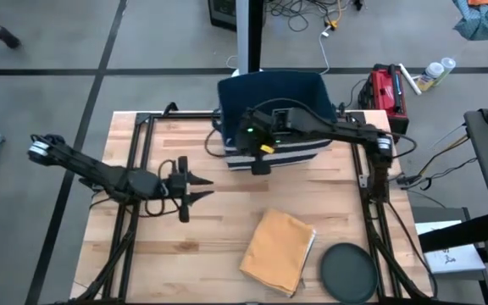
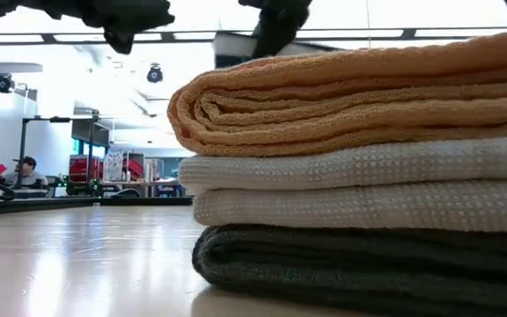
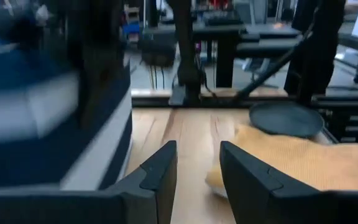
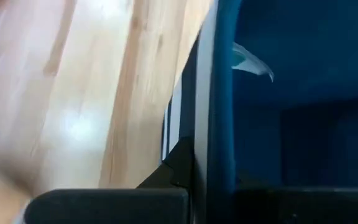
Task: Fold kitchen towel into neat rectangle
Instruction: Move the blue laundry bin to top center, then put the stacked towels into the blue laundry bin
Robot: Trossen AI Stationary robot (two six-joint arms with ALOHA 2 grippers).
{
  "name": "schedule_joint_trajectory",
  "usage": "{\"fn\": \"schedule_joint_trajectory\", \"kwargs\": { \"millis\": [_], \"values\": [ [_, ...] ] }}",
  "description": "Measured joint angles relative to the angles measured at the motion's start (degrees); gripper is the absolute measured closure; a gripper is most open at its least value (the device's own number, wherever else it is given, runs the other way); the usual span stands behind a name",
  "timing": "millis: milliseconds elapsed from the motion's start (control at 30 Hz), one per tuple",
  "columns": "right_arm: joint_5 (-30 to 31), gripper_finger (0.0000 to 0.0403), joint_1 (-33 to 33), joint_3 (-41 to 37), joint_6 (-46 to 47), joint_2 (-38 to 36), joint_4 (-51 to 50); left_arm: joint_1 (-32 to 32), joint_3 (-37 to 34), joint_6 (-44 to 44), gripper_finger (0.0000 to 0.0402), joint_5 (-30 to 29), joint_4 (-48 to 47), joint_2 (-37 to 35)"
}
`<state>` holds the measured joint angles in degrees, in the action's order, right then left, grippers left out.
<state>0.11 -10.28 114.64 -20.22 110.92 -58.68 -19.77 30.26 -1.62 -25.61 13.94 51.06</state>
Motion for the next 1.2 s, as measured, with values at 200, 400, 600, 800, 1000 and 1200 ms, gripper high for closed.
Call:
{"fn": "schedule_joint_trajectory", "kwargs": {
  "millis": [200, 400, 600, 800, 1000, 1200],
  "values": [
    [0.62, 0.0362, 1.31, 4.77, 1.57, 5.81, 2.43, -0.02, -0.09, -1.14, 0.0287, 1.11, 3.16, -2.69],
    [0.93, 0.0303, 1.53, 11.50, 5.71, 7.35, 4.64, -0.02, 1.04, 0.14, 0.0287, 0.75, 10.28, -4.50],
    [1.43, 0.0248, 1.53, 19.56, 8.39, 2.71, -8.04, 0.00, 2.30, -0.79, 0.0287, 0.63, 10.31, -5.25],
    [1.57, 0.0222, 2.30, 20.18, 12.39, -5.59, -17.22, 0.00, 3.78, -0.83, 0.0287, 0.63, 10.54, -4.59],
    [1.86, 0.0220, 4.58, 19.76, 15.10, -12.03, -20.06, 0.00, 4.25, -0.82, 0.0287, 0.63, 10.42, -3.45],
    [5.05, 0.0226, 8.92, 16.48, 18.12, -16.62, -20.07, 0.02, 4.63, -0.83, 0.0287, 0.66, 10.39, -1.40]
  ]
}}
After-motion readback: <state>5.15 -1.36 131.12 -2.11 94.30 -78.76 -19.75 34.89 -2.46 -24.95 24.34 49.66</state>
